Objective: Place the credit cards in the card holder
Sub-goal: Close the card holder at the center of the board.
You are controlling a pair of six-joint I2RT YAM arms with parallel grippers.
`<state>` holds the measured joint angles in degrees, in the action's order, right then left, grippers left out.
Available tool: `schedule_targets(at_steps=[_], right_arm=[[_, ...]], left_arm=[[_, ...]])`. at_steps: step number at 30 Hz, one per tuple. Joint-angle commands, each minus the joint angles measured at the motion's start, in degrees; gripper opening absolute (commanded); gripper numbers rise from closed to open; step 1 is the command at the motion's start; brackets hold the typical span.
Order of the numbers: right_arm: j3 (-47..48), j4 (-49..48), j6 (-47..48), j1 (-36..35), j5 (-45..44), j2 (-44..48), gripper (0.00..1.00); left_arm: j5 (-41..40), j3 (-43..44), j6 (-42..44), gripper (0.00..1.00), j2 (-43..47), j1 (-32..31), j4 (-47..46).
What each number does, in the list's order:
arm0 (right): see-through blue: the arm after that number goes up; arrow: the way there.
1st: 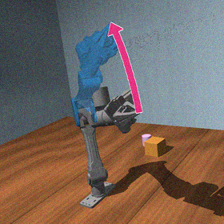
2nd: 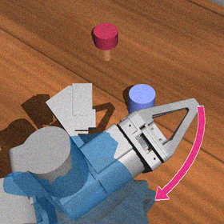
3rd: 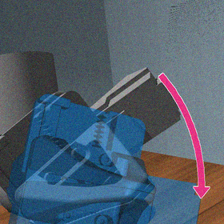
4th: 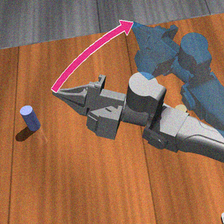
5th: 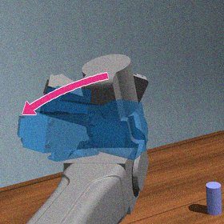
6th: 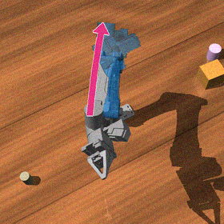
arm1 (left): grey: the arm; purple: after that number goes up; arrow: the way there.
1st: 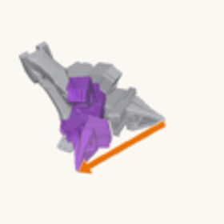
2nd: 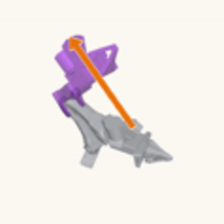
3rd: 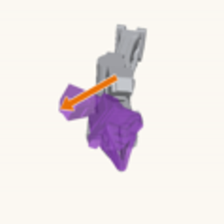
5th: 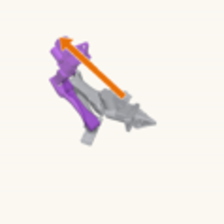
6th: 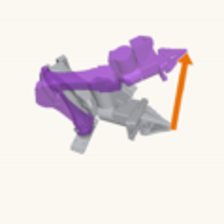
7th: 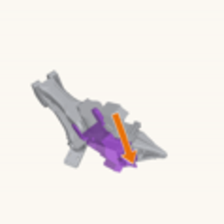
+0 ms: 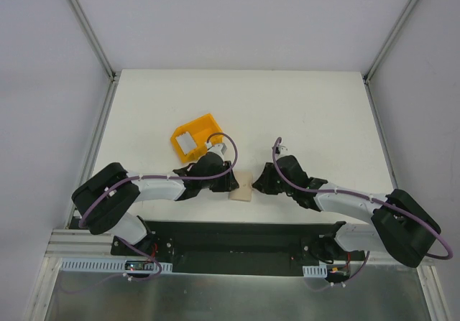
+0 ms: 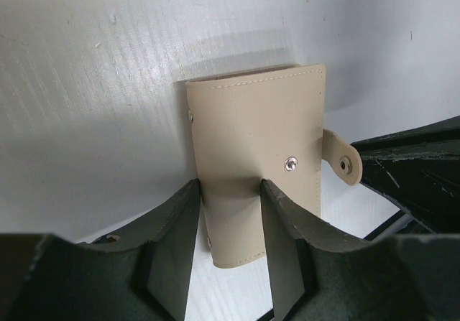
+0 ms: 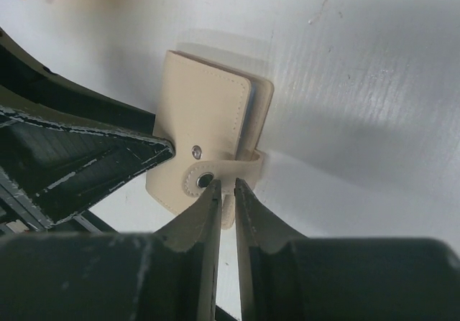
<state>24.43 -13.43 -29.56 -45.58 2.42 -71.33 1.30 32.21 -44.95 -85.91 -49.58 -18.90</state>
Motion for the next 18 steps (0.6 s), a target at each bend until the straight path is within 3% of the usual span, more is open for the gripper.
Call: schedule_targets(at_steps=[1,18], right_arm=[[1.1,-3.4,0.2,0.1,0.0,0.8,0.15],[2.9,-3.4,1.6,0.8,1.2,-1.2,0.17]], left_arm=[[-0.7,-0.7,1.6,0.39,-1.9,-0.7,4.4],[-0.1,-0.3,1.5,0.39,-2.9,-0.7,4.0]])
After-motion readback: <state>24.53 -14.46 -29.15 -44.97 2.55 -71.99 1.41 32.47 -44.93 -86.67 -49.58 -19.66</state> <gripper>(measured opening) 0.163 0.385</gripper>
